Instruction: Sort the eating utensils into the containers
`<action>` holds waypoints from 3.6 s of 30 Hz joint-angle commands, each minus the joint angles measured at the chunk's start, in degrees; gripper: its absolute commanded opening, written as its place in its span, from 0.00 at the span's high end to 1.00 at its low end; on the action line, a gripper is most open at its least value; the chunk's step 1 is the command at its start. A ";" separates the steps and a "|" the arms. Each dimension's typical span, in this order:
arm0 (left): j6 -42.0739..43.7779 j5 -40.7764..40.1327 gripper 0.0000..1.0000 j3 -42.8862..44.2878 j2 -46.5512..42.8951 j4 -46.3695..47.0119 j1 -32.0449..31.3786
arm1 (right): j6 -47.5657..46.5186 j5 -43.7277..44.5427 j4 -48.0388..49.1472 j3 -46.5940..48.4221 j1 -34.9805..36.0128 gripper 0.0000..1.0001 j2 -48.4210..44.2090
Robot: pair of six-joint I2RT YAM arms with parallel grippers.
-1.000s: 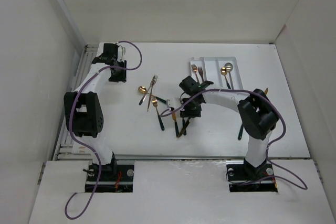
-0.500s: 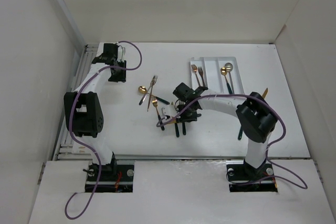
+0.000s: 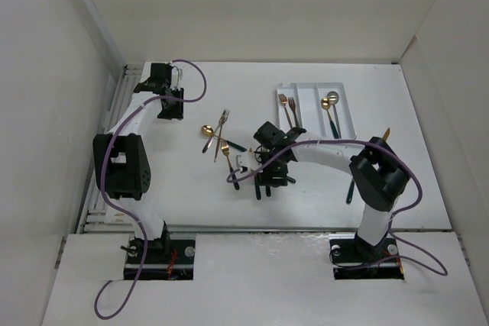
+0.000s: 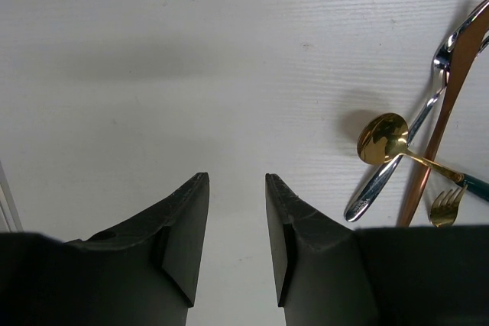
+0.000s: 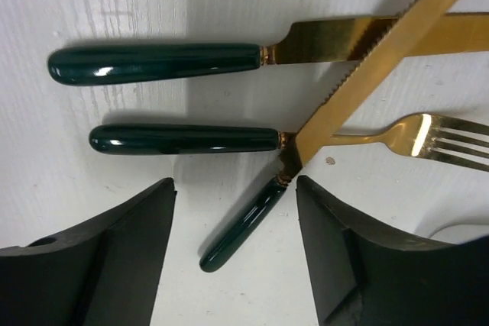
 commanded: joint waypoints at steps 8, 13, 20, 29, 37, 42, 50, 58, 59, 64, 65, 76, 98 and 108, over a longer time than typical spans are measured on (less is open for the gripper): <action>0.99 -0.36 0.67 0.25 -3.34 0.77 -0.12 | 10.50 0.15 0.51 3.54 -1.55 0.30 -1.37; 0.99 -0.36 0.67 -0.28 -3.34 0.77 -0.12 | 17.62 0.67 4.35 -1.20 -1.55 0.30 -4.35; 0.99 0.26 0.67 0.25 -2.29 0.77 -0.12 | 28.96 5.41 12.88 -4.46 -1.55 0.36 -4.89; 0.99 0.26 0.67 0.25 -2.81 0.77 -0.12 | 32.13 9.38 16.50 -6.39 -2.07 0.52 -4.36; 0.99 -0.27 0.67 0.25 -2.81 0.77 -0.12 | 32.66 5.08 15.27 -8.06 -2.07 1.00 -4.36; 0.99 -0.27 0.67 0.25 -2.28 0.77 -0.12 | 32.13 2.61 15.26 -8.06 -2.07 1.00 -5.23; 0.99 -0.27 0.67 0.25 -2.28 0.77 -0.12 | 38.62 6.73 20.70 -7.53 -3.12 1.00 -18.57; 0.99 -0.27 0.67 1.39 -1.76 0.24 -0.12 | 52.34 22.18 28.53 -6.22 -12.43 1.00 -25.10; 0.99 -0.27 0.67 2.00 -1.75 0.24 -0.12 | 53.65 23.08 28.54 -4.39 -16.10 1.00 -25.10; 0.46 -5.53 0.67 4.47 -1.75 0.24 -0.12 | 58.33 23.09 29.77 1.60 -25.00 1.00 -16.78; 0.46 -6.06 0.67 5.08 -2.28 0.24 -0.12 | 58.33 23.61 29.77 2.65 -26.58 1.00 -15.10; -0.06 -9.49 0.64 5.08 -4.39 1.56 -0.12 | 60.61 18.01 29.24 12.86 -33.71 1.00 2.40; -7.00 -11.52 0.00 12.02 -4.30 -2.21 -0.12 | 64.20 32.39 27.14 -7.58 -36.70 0.30 -30.17; -8.68 -4.22 0.00 14.23 -4.30 -4.50 2.43 | 83.54 24.49 5.72 -20.12 -44.43 0.05 -45.42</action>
